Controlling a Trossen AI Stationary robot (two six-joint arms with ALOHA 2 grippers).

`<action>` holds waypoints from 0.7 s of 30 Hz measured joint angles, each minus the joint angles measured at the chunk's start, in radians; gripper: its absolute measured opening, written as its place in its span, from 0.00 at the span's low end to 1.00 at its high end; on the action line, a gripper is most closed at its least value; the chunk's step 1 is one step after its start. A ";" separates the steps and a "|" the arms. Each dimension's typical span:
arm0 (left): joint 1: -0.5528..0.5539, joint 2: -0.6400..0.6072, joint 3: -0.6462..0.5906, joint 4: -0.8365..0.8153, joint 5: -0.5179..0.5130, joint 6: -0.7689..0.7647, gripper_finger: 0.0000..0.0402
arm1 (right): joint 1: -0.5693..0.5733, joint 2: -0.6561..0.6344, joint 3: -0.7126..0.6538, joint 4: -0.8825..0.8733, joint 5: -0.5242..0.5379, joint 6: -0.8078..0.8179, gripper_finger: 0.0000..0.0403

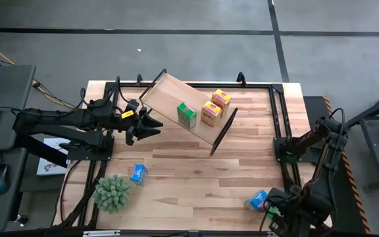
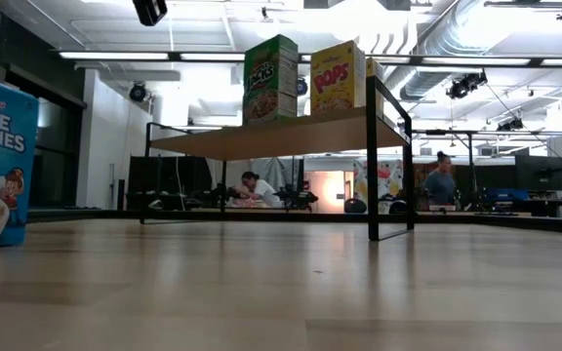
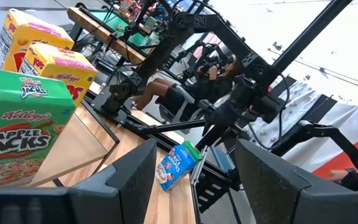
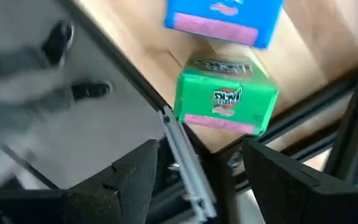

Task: Stack cereal on shelf
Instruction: Put the green cereal box on the shelf aligned with the other yellow cereal box

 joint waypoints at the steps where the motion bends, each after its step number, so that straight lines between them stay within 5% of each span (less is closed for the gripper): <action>1: 0.000 0.000 0.000 0.000 0.000 0.000 0.53 | 0.000 0.000 0.008 -0.011 0.000 -0.068 0.57; 9: 0.000 0.000 0.000 0.000 -0.001 -0.036 0.53 | 0.032 -0.001 0.013 -0.016 -0.012 -0.904 0.57; 15: 0.000 0.000 0.000 0.000 -0.001 -0.044 0.53 | 0.038 0.013 -0.003 -0.070 0.065 -1.115 0.57; 21: 0.000 0.000 0.000 0.000 -0.003 -0.045 0.53 | 0.039 0.013 -0.118 -0.037 -0.012 -1.122 0.57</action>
